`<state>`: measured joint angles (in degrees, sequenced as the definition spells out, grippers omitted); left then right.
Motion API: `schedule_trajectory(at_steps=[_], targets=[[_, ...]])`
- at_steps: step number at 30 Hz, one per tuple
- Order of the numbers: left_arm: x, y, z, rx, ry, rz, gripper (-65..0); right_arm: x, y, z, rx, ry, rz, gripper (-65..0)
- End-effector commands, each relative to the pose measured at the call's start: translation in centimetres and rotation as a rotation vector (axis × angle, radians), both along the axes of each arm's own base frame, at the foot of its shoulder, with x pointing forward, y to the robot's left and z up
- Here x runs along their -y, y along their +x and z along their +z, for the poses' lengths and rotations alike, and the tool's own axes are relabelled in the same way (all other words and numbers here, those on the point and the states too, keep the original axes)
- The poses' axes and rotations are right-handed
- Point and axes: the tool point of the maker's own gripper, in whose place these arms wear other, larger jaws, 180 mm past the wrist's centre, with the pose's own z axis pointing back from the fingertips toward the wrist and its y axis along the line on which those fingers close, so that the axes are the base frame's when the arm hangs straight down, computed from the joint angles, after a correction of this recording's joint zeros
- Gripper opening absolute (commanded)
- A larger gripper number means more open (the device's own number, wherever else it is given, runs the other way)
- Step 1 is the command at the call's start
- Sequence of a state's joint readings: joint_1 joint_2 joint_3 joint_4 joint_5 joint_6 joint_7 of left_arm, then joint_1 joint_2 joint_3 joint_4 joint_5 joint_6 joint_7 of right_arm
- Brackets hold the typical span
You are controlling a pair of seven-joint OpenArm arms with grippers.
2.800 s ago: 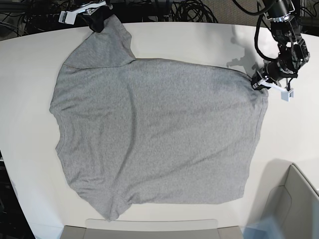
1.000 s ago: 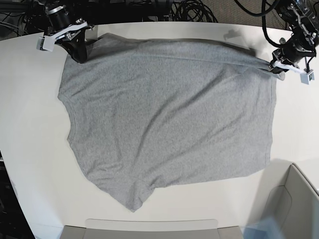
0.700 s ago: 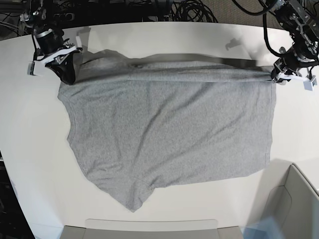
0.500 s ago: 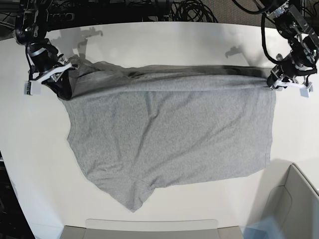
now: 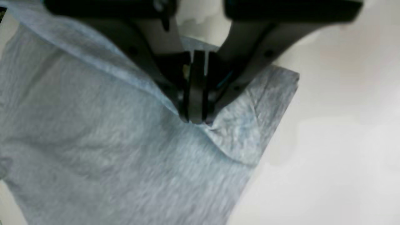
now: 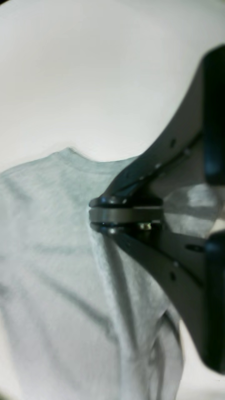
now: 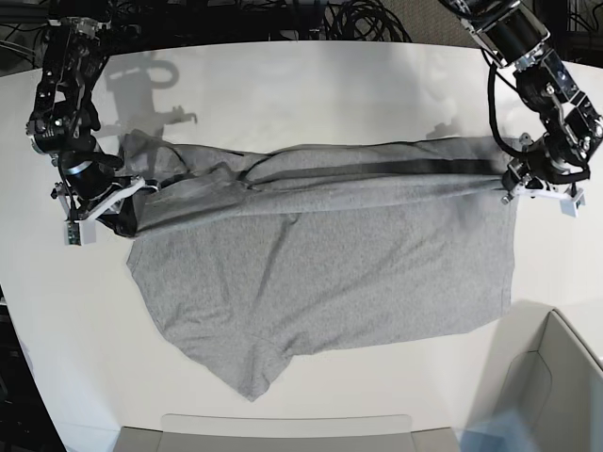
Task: Fold the T-shirt properly
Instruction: 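Lift both shoulder corners and pull them toward the robot, then lower the shoulder edge onto the table and release both grippers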
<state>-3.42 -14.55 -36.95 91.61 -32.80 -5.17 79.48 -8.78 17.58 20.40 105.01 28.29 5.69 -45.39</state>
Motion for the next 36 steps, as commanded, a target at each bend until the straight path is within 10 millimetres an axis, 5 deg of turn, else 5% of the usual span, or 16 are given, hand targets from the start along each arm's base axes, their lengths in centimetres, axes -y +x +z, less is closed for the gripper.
schedule_trajectory(at_steps=[1, 9, 15, 18, 23, 27, 32, 36], targets=[[-0.5, 0.8, 1.2, 0.024, 0.021, -0.004, -65.0, 0.3, 1.1, 1.4, 0.052, -0.012, 0.002, -65.0], [-0.5, 1.9, 2.0, 0.055, 0.021, -0.004, -65.0, 0.4, 2.7, -0.1, 0.014, -0.013, -0.003, -63.5], [-0.5, 1.9, 2.2, 0.059, 0.02, -0.006, -48.1, 0.5, 2.8, 0.7, 0.038, -0.012, -0.006, -41.3], [-0.8, 1.7, 2.3, 0.062, 0.023, 0.002, -47.0, 0.8, 2.4, 2.1, 0.075, -0.024, -0.013, -34.5], [-1.0, 1.1, 3.2, 0.076, 0.069, -0.007, -46.6, 1.0, 0.8, 3.4, 0.105, -0.046, -0.017, -34.0], [-1.1, -1.5, 1.8, 0.02, 0.101, -0.013, -44.4, 2.3, -1.2, 1.8, 0.053, -0.054, -0.054, -34.0], [-3.8, -4.1, 0.8, 0.016, 0.221, 0.013, -38.0, 4.1, -3.6, 0.0, 0.004, -0.034, -0.134, -34.0], [-3.2, -4.3, -0.1, -0.03, 0.255, -0.074, -37.7, 5.0, -4.8, -1.0, -0.011, -0.044, -0.106, -34.0]])
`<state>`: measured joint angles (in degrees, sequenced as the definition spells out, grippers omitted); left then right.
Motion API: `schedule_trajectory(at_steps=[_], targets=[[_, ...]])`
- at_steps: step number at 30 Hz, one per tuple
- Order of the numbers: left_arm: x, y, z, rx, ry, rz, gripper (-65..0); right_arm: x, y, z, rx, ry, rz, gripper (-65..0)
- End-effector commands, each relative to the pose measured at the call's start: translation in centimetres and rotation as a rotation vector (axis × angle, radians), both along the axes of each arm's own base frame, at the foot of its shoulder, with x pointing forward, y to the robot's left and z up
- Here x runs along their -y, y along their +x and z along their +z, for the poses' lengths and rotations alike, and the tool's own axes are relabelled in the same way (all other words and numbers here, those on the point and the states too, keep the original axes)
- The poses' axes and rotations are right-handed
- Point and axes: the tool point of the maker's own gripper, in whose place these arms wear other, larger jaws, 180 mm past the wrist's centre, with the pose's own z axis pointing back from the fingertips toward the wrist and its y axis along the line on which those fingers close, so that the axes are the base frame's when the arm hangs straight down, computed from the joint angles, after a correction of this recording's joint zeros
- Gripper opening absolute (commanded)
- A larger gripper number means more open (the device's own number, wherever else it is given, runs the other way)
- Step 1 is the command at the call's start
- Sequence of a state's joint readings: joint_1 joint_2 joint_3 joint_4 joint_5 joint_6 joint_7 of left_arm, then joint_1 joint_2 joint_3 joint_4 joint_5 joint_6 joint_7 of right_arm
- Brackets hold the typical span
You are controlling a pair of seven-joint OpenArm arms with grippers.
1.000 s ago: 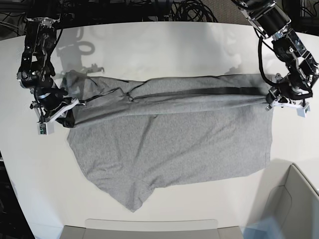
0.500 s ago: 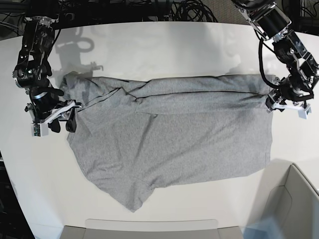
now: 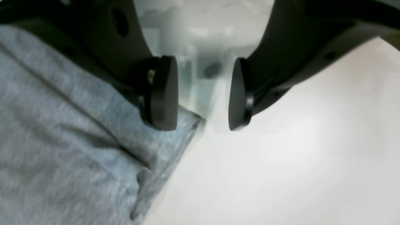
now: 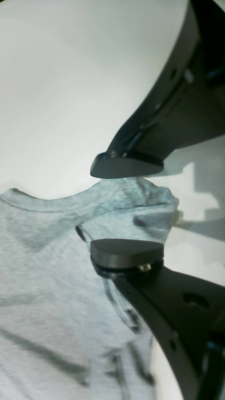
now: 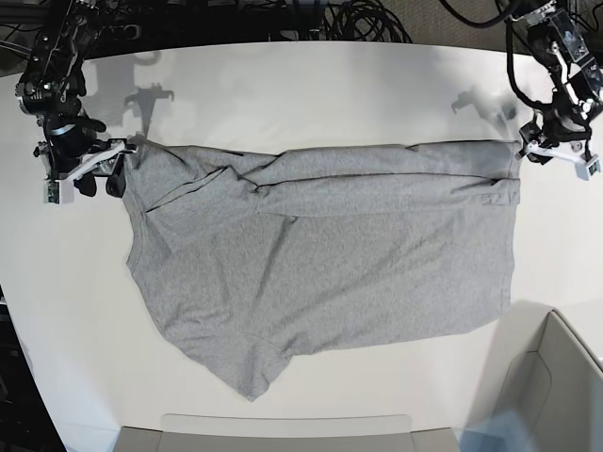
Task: Fold the T-shirt properly
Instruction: 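Lower the shoulder edge onto the table and release both grippers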
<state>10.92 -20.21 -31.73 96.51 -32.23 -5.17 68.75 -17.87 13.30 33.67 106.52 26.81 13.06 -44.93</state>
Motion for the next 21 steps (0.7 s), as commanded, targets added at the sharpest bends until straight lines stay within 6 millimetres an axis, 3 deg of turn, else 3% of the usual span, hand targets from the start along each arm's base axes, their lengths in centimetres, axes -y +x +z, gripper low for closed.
schedule_trajectory(at_steps=[1, 4, 11, 15, 18, 21], targets=[[0.1, 0.8, 0.2, 0.021, -0.002, -0.011, -37.7, 0.7, 0.4, 0.8, 0.039, -0.011, -0.001, -34.0], [0.3, 0.1, -1.7, -0.028, -0.038, 0.003, -37.7, 1.6, 0.1, -0.2, 0.029, 0.005, -0.006, -34.0], [-1.2, 0.4, -3.8, -0.042, -0.057, 0.053, -37.7, 2.0, -0.6, -2.0, -0.017, 0.029, -0.02, -34.0], [-0.2, 0.5, -4.5, -0.066, -0.068, 0.018, -37.7, 2.1, -0.6, -2.1, -0.02, 0.027, -0.017, -34.0], [0.4, 0.7, -4.8, -0.072, -0.073, 0.001, -37.7, 1.8, -0.5, -2.1, -0.017, 0.03, -0.009, -34.0], [0.8, 0.7, -4.9, -0.073, -0.078, -0.016, -37.7, 0.0, -0.2, -2.6, -0.03, 0.042, 0.04, -34.0]])
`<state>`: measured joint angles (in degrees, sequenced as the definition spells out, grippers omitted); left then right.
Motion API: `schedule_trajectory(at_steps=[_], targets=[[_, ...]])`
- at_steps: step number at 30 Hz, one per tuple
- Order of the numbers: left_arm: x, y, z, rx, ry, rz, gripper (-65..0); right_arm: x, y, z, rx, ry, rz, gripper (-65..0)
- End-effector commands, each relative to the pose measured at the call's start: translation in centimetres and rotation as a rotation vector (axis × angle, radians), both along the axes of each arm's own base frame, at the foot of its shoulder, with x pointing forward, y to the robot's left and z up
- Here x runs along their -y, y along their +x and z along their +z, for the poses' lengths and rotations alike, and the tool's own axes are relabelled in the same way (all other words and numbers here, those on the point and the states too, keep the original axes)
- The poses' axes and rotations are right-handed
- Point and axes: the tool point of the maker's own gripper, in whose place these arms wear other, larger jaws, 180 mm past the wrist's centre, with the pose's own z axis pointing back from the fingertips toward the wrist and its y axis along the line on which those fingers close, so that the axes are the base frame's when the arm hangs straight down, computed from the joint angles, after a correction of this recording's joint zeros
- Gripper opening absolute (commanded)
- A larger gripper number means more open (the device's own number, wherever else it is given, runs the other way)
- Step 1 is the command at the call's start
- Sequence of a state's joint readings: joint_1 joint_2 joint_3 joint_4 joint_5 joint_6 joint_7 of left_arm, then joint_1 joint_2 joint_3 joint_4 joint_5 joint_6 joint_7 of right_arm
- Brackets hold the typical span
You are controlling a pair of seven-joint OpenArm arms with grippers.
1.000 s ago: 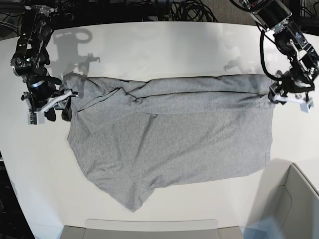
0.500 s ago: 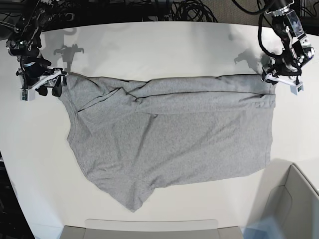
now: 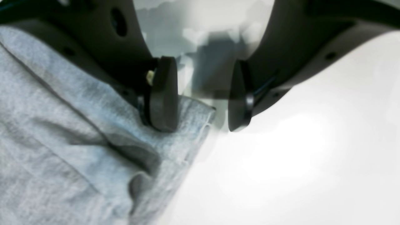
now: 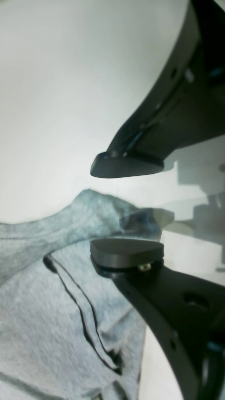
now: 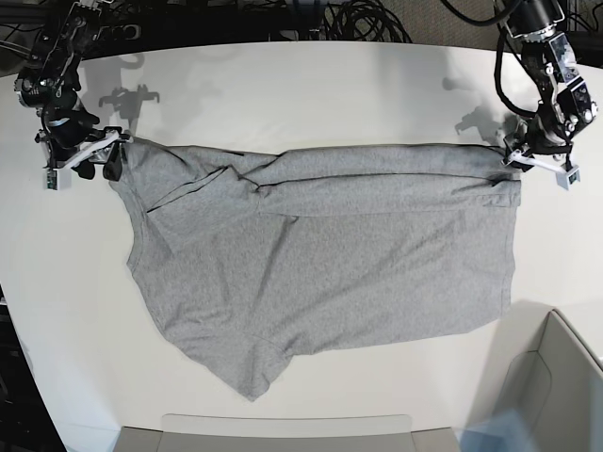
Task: Fold the T-shirt properly
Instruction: 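Lower the shoulder edge onto the table and release both grippers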
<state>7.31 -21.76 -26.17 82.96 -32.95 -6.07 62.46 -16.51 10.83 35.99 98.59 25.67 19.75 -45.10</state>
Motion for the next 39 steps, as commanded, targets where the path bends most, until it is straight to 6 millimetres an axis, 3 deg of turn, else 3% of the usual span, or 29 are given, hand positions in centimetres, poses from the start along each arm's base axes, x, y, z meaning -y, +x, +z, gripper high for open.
schedule_trajectory(at_steps=[1, 7, 10, 14, 16, 19, 23, 30, 34, 39], targets=[[0.6, -0.1, -0.1, -0.015, -0.017, -0.039, -37.7, -0.8, 0.8, 1.2, 0.048, 0.0, 0.041, -34.0], [1.8, 1.3, 0.3, 0.028, -0.014, -0.161, -40.0, -3.2, 1.0, -0.5, -0.001, -0.019, 0.113, -34.0], [2.2, 1.4, -0.1, 0.023, -0.031, -0.155, -47.3, -3.5, 1.4, -1.8, -0.039, -0.05, 0.118, -34.0], [1.8, -0.3, -2.5, -0.046, -0.077, -0.113, -60.9, -2.2, 1.8, -3.7, -0.1, -0.103, 0.088, -34.0], [0.9, 0.2, -2.6, -0.047, -0.071, -0.1, -65.0, -1.5, 1.9, -4.4, -0.127, -0.128, 0.081, -34.0], [-0.9, -0.3, -3.4, -0.066, -0.059, -0.067, -65.0, -0.6, 2.2, -5.0, -0.151, -0.156, 0.072, -34.0], [-3.1, -0.6, -3.2, -0.065, -0.016, -0.052, -65.0, 1.9, 2.6, -4.1, -0.136, -0.187, 0.013, -34.0], [-2.7, -1.1, -3.5, -0.093, -0.033, -0.059, -65.0, 1.9, 2.5, -3.6, -0.125, -0.195, 0.012, -34.0], [-2.4, -3.2, -4.3, -0.142, -0.048, -0.061, -65.0, 1.8, 1.0, -4.4, -0.155, -0.194, 0.016, -34.0], [-2.4, -5.5, -3.8, -0.167, -0.001, -0.104, -65.0, 1.4, -0.9, -4.2, -0.161, -0.214, 0.029, -34.0]])
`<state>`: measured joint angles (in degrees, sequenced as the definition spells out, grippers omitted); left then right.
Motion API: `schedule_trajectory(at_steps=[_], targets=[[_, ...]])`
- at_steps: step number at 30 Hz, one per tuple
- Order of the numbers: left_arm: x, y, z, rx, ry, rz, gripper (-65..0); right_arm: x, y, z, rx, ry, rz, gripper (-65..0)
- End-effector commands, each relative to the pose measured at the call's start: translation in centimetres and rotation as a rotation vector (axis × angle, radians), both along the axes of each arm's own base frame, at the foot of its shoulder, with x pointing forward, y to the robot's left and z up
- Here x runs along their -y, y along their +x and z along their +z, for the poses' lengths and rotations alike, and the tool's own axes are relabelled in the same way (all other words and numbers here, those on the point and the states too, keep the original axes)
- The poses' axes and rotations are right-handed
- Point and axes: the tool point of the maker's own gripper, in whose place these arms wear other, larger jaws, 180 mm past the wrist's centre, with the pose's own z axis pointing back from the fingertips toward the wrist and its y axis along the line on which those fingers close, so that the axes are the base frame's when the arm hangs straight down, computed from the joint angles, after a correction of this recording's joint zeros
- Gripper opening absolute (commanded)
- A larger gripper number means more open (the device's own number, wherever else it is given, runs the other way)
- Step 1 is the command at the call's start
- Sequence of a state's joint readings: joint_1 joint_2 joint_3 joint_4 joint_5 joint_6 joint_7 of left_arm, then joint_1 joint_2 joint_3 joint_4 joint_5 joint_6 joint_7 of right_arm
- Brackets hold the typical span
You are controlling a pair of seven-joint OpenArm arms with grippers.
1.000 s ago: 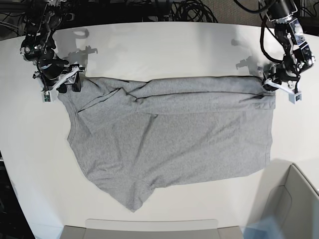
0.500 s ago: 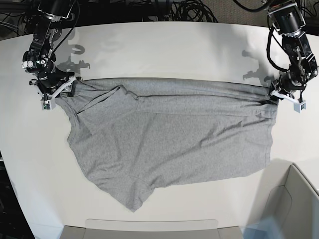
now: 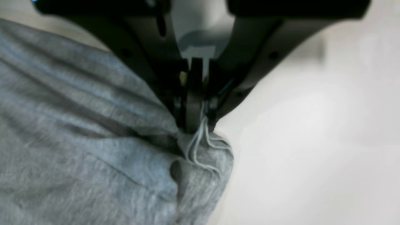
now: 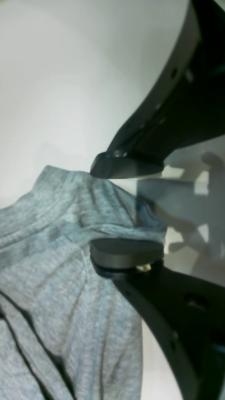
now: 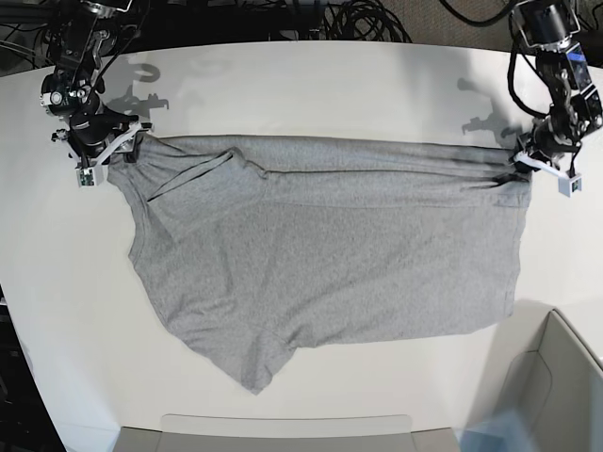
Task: Fold the T-shirt properly
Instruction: 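Lower the shoulder edge onto the table and release both grippers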
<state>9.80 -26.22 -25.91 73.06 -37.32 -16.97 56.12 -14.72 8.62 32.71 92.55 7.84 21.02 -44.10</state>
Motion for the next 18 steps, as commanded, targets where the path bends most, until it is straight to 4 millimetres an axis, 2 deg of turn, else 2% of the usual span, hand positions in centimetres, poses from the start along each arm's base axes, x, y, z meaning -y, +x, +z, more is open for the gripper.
schedule_trajectory(at_steps=[1, 5, 8, 11, 13, 15, 18], targets=[[-0.6, -3.9, -1.1, -0.16, 0.042, -0.017, -65.0, 0.6, 0.2, 1.2, 0.026, -0.034, 0.003, -34.0], [-0.2, -5.6, -0.3, -0.176, 0.075, -0.06, -65.0, 0.3, -1.1, 1.7, 0.024, -0.052, 0.019, -34.0], [0.0, -6.9, -0.2, -0.211, 0.077, -0.075, -65.0, -0.4, -2.2, 1.7, 0.018, -0.046, 0.02, -34.0], [0.0, -8.5, -0.3, -0.24, 0.084, -0.085, -65.0, -0.2, -3.8, 1.7, 0.002, -0.054, 0.009, -34.0], [0.1, -9.3, -0.4, -0.254, 0.087, -0.089, -65.0, -0.9, -4.4, 1.5, -0.005, -0.039, 0.025, -34.0], [0.1, -9.9, -0.5, -0.266, 0.089, -0.093, -65.0, -0.5, -5.1, 1.8, -0.007, -0.048, 0.052, -34.0], [0.2, -9.8, 0.1, -0.254, 0.102, -0.107, -65.0, -0.3, -5.6, 2.1, 0.009, -0.036, 0.065, -34.0]])
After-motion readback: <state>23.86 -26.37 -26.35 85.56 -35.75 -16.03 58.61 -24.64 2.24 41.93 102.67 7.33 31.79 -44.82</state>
